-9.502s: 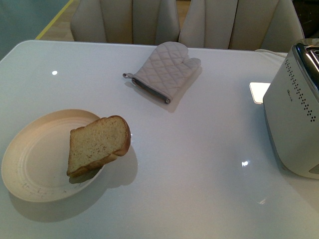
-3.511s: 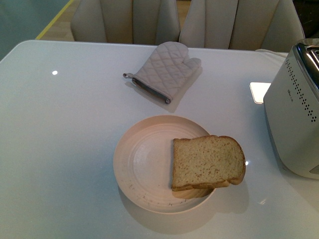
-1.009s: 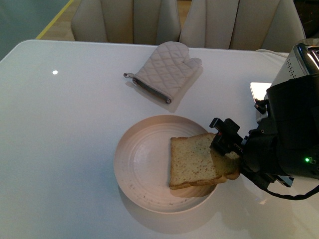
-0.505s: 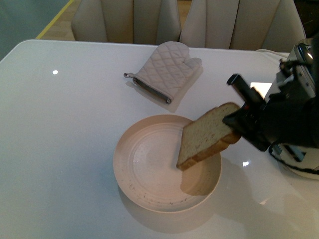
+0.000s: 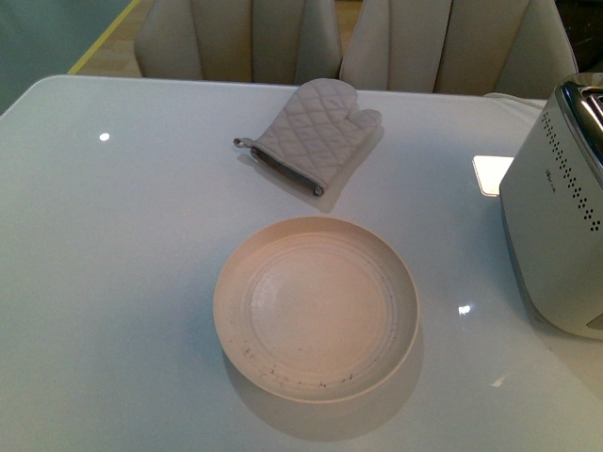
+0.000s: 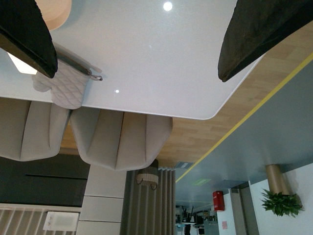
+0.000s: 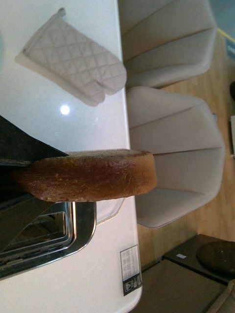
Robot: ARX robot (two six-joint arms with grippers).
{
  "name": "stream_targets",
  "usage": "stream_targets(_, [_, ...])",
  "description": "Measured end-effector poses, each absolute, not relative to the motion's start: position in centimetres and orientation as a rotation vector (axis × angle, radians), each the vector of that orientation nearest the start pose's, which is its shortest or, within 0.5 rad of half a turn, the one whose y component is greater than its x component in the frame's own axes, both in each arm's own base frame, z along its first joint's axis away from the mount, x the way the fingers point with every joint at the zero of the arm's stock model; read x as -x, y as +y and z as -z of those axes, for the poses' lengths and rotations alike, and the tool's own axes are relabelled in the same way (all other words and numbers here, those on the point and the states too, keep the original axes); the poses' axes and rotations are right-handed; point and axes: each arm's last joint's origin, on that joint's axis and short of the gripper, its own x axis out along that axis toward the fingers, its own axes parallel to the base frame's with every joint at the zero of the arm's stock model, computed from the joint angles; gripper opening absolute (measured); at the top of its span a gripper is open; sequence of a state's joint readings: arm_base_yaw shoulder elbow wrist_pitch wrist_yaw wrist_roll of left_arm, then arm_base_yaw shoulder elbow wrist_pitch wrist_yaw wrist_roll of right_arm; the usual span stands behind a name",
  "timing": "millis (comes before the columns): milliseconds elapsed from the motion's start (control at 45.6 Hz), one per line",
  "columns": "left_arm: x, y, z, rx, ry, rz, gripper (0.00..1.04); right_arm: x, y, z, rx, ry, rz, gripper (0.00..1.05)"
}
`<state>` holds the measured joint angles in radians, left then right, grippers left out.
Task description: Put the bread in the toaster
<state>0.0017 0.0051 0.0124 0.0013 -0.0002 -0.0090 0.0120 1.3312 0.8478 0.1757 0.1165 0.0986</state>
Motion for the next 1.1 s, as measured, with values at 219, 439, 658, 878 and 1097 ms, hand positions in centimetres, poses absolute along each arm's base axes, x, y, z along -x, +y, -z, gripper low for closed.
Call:
stream_targets(219, [-9.7,0.0,-16.7,0.009,-0.008,-0.002,0.98,-29.7,-2.1,-24.7,0.001,0.369,0.171,0.03])
stream_targets(439, [-9.7,0.0,-16.7,0.009,-0.008,-0.002,0.98,-29.6,-2.5,-22.1,0.004,0.448,0.187,0.03])
stream_targets(658, [-9.7,0.0,-16.7,0.009,-0.009,-0.002,0.98,-29.5,-2.3,-21.3,0.000,0.504,0.190,0.03])
stream_targets(878, [-9.7,0.0,-16.7,0.009,-0.008,-0.002,0.98,-29.3,-2.2,-20.9,-0.006,0.592,0.202,0.03])
stream_targets(1097, [-9.7,0.0,-16.7,0.009,-0.009,-0.002,0.98,-30.0,-2.0,-20.5,-0.004,0.632,0.196,0.03])
